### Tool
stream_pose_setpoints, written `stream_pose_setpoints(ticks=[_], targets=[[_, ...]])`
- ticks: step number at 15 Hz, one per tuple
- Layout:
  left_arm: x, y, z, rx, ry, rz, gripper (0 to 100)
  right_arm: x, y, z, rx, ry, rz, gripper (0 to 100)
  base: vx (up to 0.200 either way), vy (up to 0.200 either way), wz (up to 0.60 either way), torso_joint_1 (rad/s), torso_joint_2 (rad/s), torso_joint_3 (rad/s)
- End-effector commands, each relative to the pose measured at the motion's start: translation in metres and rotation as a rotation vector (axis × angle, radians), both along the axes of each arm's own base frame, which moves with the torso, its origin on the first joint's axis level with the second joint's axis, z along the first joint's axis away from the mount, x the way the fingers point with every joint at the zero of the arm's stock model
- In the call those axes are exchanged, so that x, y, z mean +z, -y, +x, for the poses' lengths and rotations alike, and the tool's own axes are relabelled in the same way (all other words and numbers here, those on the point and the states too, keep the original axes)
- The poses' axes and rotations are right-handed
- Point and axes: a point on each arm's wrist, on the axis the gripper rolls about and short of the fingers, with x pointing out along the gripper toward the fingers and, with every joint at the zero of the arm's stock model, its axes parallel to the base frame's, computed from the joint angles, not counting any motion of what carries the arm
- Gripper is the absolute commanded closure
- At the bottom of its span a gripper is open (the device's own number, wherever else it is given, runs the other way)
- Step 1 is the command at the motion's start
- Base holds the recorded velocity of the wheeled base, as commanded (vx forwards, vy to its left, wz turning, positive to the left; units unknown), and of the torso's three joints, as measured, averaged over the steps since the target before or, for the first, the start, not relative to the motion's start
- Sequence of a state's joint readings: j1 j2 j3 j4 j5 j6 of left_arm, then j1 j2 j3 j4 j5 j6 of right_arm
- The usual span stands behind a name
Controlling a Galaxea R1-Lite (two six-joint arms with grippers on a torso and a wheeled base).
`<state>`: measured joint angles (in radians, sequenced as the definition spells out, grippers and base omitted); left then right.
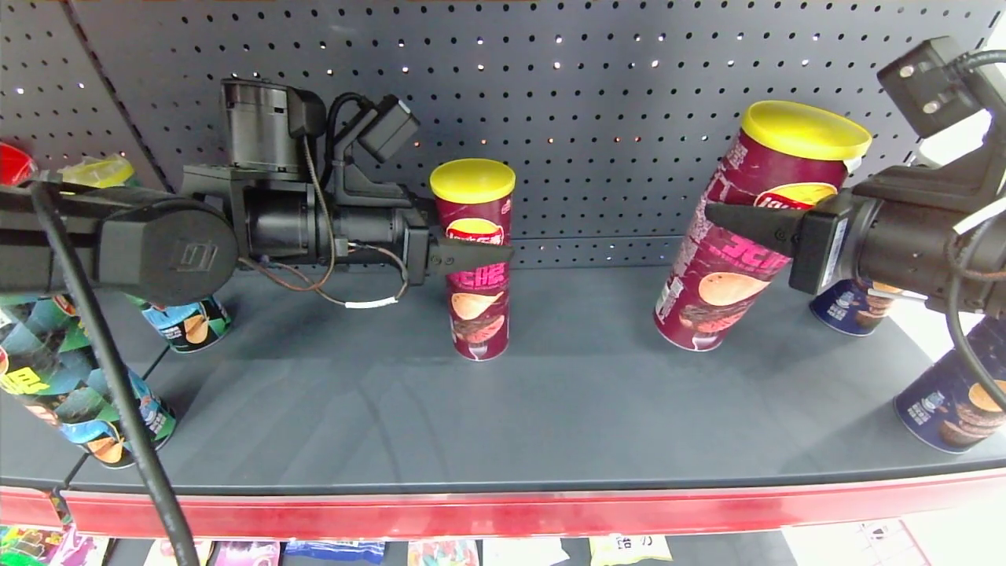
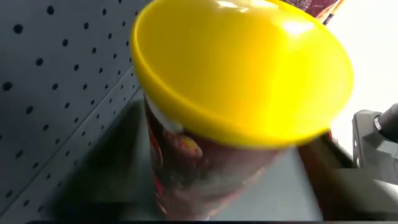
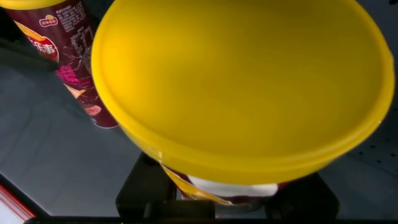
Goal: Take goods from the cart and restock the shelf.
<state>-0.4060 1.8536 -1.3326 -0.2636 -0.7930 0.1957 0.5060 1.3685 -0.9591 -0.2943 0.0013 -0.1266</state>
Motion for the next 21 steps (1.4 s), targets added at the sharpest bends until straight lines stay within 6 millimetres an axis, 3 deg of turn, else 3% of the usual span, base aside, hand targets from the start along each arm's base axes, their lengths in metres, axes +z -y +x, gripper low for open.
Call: stream_pose_setpoints(ticks=[1,4,9,13,21], targets=[[-0.001,0.003,0.001,-0.006,0.000,-0.002,100,0.000,0.000,0.000,0.001,0.000,-0.001,100,0.000,0.000,0.00,0.000,0.00,0.000],[0.001,0.004,-0.002,-0.011,0.009,-0.006,100,-0.001,0.000,0.001,0.002,-0.002,-0.002,100,0.000,0.000,0.00,0.000,0.00,0.000],[0.018,0.016,-0.026,-0.070,0.043,-0.026,100,-0.001,-0.001,0.001,0.004,-0.004,-0.003,100,0.000,0.000,0.00,0.000,0.00,0.000],[0.023,0.034,-0.060,-0.158,0.046,-0.027,100,-0.002,-0.001,0.001,0.004,-0.006,-0.004,100,0.000,0.000,0.00,0.000,0.00,0.000],[0.004,0.032,-0.093,-0.180,-0.004,0.009,100,-0.002,-0.001,0.001,0.004,-0.004,-0.005,100,0.000,0.000,0.00,0.000,0.00,0.000]])
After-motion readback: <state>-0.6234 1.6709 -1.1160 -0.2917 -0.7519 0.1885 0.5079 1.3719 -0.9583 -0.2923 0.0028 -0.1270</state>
